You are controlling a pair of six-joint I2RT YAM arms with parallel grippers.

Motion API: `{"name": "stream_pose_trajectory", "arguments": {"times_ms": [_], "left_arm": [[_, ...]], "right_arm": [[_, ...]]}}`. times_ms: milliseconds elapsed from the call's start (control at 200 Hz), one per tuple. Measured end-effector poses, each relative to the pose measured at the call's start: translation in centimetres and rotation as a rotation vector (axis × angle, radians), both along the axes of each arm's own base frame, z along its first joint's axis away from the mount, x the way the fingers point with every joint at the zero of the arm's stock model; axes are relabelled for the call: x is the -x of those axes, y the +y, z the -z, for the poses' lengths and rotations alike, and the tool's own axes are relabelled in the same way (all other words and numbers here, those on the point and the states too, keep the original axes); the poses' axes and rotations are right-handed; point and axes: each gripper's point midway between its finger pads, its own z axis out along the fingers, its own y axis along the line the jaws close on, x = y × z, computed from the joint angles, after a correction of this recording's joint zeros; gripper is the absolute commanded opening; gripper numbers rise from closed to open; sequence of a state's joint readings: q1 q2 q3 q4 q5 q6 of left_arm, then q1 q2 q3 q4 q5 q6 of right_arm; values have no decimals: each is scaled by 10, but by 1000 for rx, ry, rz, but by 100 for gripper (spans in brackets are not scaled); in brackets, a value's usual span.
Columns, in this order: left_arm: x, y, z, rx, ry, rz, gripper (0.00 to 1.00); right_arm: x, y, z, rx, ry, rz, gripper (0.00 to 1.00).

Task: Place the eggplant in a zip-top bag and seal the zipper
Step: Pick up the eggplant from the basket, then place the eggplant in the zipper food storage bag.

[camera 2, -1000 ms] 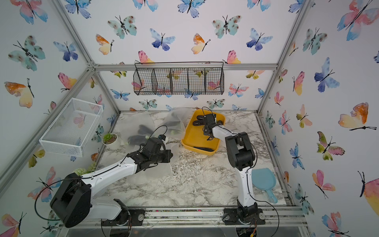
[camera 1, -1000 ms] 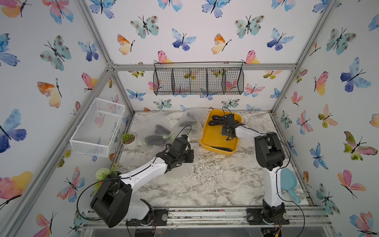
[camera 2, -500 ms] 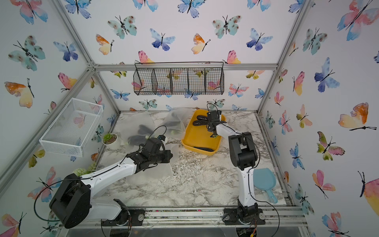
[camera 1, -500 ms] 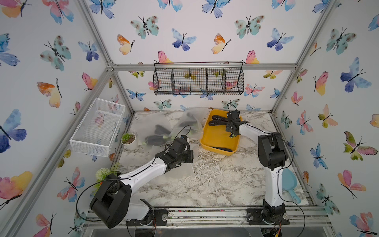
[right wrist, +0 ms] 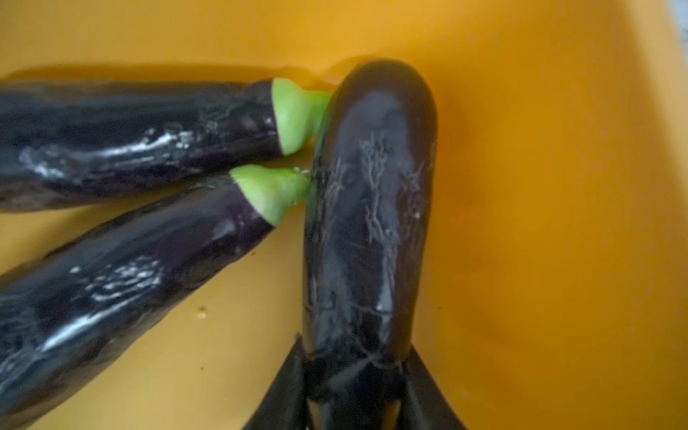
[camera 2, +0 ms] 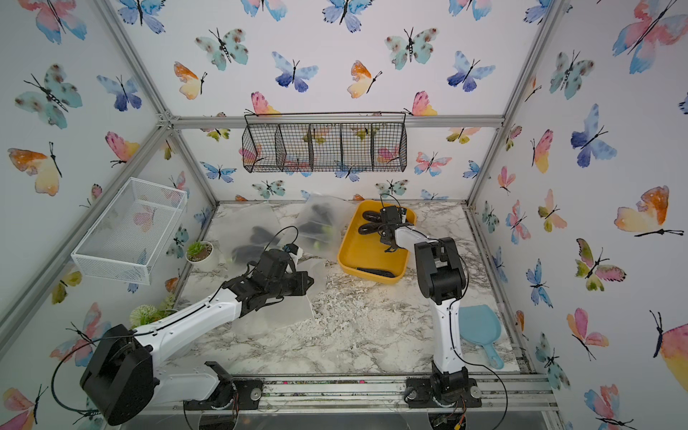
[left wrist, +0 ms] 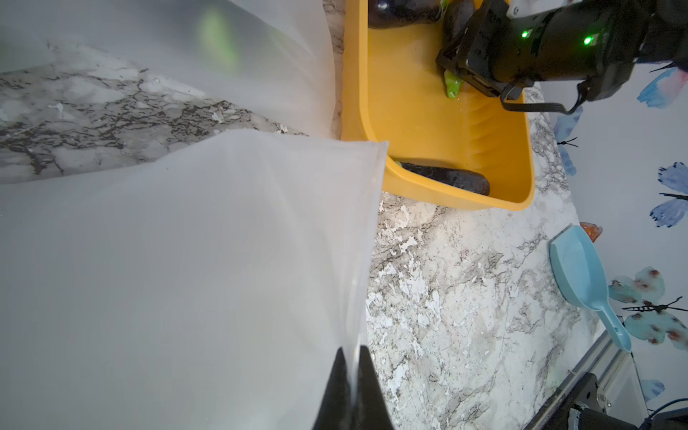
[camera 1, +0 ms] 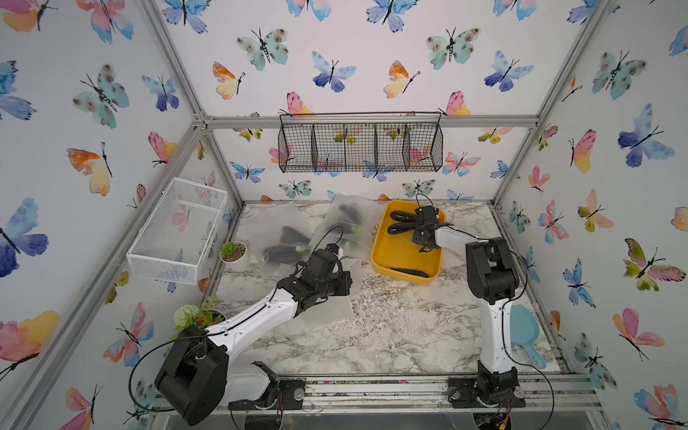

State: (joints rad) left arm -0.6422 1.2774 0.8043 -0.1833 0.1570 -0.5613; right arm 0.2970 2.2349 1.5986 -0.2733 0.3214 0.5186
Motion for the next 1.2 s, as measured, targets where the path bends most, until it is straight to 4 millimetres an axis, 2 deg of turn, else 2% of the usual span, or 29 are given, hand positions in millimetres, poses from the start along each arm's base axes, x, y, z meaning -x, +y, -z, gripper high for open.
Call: {"name": "stream_pose_trajectory", "arguments": {"times_ms": [125,225,315,390,465,536,626,676,736,796,851,911,986,1201], "left_arm": [[6,1,0,26,6,0,0],[15,4,15,25,41,-1,0],[19,5,27,14,70,-4,0],[18,3,31,13,77,-5,0],[15,0,34,13,80,-7,0],[12,-3,34,16,78,-11,0],[8,-6,31,22,65,-13,0],[6,-6,30,20,56,-21,0],[4,-5,29,16,48,-29,0],[2,-4,30,10,43,-39,0],[2,-3,30,6,39,-44,0],[2,-3,30,2,35,-45,0],[4,-5,29,-2,27,-41,0],[13,-14,21,6,4,2,0]], "right_arm": [[5,8,-4,-49,12,-37,29],[27,15,-17,-112,32,-96,25],[55,22,-50,-180,11,-161,24],[66,31,-86,-228,-35,-220,23],[75,50,-119,-284,-85,-316,23],[92,71,-135,-339,-94,-426,23],[134,119,-135,-427,-39,-622,23],[170,150,-128,-480,16,-747,23],[217,178,-118,-552,98,-875,23],[262,194,-107,-622,186,-971,23],[290,196,-97,-671,256,-1012,23],[306,194,-88,-707,309,-1024,23],[315,193,-82,-738,350,-1031,23],[317,207,-89,-828,344,-1062,21]]}}
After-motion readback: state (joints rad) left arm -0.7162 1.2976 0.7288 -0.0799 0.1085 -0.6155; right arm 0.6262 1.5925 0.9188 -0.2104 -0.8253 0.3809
